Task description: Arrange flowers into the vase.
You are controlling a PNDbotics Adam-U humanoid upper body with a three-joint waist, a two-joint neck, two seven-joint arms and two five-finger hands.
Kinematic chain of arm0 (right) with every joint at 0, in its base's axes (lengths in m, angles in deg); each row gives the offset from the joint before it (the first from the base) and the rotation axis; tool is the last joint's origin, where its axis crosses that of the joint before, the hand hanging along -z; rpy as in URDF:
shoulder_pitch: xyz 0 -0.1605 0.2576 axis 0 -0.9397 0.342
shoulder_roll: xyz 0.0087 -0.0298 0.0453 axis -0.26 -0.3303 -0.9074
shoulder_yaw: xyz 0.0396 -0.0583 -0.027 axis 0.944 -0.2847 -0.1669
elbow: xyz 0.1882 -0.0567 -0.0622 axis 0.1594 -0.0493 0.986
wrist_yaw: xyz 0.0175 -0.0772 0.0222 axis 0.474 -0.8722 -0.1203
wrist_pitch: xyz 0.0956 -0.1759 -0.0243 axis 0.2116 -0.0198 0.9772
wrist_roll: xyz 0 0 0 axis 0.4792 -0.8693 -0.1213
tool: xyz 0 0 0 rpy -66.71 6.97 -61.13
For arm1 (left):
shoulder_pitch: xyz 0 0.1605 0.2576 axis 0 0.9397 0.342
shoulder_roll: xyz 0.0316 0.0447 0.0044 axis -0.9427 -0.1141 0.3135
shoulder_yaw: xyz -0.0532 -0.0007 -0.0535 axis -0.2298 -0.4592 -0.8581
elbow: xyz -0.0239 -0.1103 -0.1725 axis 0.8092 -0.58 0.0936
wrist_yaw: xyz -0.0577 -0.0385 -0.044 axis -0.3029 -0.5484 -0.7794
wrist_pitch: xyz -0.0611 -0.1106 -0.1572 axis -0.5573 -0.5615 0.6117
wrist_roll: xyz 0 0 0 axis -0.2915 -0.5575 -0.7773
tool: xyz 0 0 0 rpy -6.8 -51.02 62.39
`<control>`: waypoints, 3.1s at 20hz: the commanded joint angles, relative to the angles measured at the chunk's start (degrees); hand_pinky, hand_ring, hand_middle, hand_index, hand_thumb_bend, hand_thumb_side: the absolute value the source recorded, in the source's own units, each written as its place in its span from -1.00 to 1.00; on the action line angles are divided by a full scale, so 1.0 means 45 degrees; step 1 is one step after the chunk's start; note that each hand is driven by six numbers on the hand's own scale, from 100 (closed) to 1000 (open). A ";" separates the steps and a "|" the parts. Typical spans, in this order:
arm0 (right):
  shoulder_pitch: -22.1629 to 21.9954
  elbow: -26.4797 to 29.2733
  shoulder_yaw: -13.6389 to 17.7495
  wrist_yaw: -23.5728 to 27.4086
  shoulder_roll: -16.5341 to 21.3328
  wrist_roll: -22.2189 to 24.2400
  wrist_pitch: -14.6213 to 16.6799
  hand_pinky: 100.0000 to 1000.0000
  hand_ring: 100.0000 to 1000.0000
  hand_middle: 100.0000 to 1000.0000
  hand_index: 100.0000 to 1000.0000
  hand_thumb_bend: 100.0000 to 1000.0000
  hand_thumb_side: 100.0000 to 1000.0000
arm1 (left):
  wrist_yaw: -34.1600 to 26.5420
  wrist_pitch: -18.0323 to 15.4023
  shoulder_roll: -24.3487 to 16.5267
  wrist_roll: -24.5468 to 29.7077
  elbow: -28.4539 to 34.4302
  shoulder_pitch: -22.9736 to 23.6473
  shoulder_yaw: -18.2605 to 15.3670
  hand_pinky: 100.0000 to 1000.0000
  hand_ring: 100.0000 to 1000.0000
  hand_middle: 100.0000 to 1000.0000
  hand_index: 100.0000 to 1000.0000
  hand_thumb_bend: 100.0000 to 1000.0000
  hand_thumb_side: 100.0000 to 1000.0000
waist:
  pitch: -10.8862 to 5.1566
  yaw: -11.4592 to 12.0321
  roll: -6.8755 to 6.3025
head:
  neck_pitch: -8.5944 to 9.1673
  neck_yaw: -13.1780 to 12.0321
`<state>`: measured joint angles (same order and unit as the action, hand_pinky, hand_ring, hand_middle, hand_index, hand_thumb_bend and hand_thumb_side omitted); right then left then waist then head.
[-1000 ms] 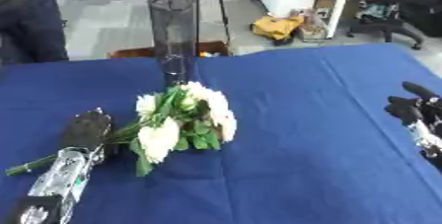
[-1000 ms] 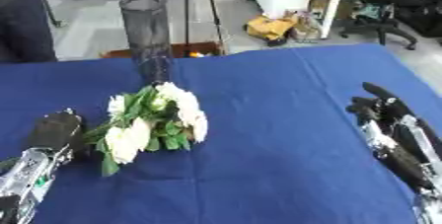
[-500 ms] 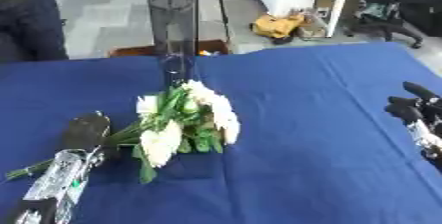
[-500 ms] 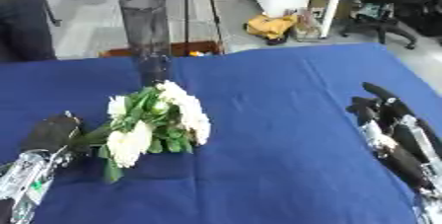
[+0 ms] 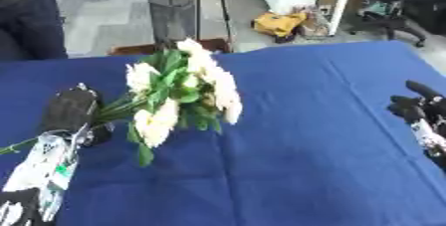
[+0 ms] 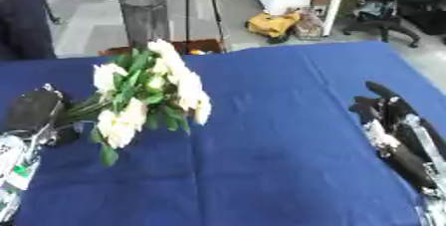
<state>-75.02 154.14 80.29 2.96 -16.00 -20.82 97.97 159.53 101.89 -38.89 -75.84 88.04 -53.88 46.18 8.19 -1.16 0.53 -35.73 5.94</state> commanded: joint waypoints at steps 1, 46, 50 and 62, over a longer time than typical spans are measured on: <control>0.0028 0.0135 0.0096 0.0071 0.0158 0.0004 0.0053 0.70 0.78 0.20 0.91 -1.00 0.01 | -0.0419 0.0163 -0.0369 -0.0064 0.0572 -0.0312 -0.0229 -1.00 -1.00 -1.00 -1.00 -1.00 -0.84 | -0.0172 -0.0006 0.0064 | -0.0016 0.0021; 0.0012 -0.0033 0.0014 0.0168 0.0309 0.0125 0.0021 0.70 0.78 0.21 0.91 -1.00 0.03 | -0.8139 0.1046 -0.2103 -0.3596 -0.0465 -0.5596 -0.2062 -1.00 -1.00 -1.00 -1.00 -1.00 -0.49 | -0.0527 -0.1200 -0.0217 | 0.0231 -0.0069; 0.0004 -0.0064 0.0010 0.0174 0.0327 0.0143 0.0004 0.70 0.78 0.21 0.91 -1.00 0.03 | -0.9042 0.0781 -0.2149 -0.4260 -0.0730 -0.5839 -0.2123 -1.00 -1.00 -1.00 -1.00 -1.00 -0.45 | -0.0588 -0.1340 -0.0269 | 0.0208 -0.0079; 0.0020 -0.0129 -0.0004 0.0236 0.0403 0.0181 -0.0041 0.70 0.78 0.21 0.91 -1.00 0.03 | -1.1764 -0.0331 -0.2043 -0.6932 -0.0669 -0.6251 -0.2653 -1.00 -1.00 -1.00 -1.00 -1.00 -0.41 | -0.0754 -0.1573 -0.0398 | 0.0214 -0.0213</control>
<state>-75.42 153.05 80.23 3.51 -15.72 -20.18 97.77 107.93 100.96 -47.48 -105.67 84.44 -80.41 34.88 6.24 -8.20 -0.60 -35.22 5.17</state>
